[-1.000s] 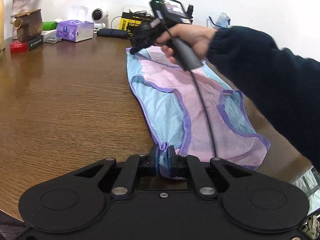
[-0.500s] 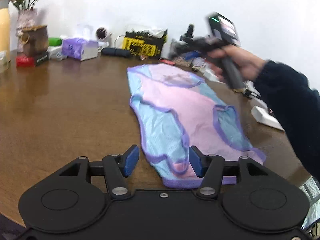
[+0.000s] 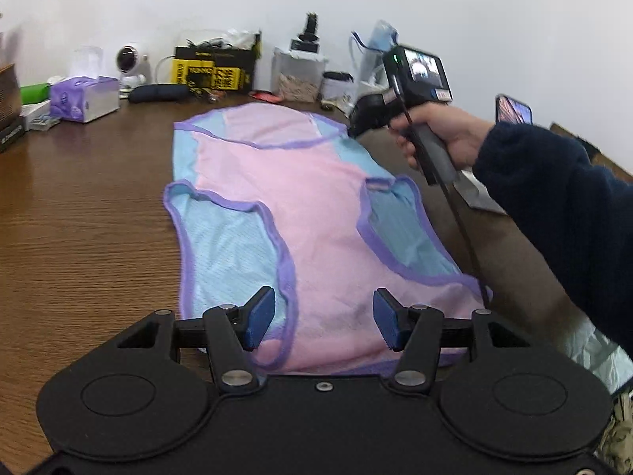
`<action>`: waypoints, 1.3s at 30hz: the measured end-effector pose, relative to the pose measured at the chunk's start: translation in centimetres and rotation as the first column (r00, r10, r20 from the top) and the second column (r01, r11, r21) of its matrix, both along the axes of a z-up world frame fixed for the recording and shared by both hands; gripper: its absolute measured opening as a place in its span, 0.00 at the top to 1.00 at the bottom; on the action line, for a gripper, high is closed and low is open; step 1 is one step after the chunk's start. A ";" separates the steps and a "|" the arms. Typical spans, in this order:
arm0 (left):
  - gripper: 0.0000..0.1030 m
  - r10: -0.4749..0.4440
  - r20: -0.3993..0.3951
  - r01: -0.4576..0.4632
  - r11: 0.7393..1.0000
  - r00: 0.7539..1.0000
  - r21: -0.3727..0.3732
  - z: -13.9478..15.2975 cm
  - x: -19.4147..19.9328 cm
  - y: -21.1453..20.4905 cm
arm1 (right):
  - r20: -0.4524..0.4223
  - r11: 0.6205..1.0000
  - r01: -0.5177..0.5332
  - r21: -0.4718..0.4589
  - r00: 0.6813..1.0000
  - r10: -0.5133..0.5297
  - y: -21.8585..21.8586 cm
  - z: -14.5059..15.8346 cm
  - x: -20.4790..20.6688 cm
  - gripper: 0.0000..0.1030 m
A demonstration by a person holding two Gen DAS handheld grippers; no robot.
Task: Fold clothes
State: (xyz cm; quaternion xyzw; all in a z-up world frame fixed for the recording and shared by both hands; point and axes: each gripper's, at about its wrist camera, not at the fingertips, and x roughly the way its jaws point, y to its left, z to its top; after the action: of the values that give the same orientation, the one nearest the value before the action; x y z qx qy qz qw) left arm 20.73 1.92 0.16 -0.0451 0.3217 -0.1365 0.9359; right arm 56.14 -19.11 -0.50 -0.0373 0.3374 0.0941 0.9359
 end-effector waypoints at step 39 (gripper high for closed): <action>0.48 0.102 -0.055 -0.094 0.986 0.993 0.138 -0.5 0.5 0.4 | 0.145 0.957 -0.283 0.069 0.952 0.271 -5.9 0.8 -35.0 0.63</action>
State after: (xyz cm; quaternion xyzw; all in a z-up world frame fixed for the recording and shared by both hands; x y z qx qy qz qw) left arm 21.25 2.35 -0.31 -0.0016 0.3564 -0.0667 0.9320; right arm 21.10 -25.03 0.26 -0.0488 0.2609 0.2367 0.9346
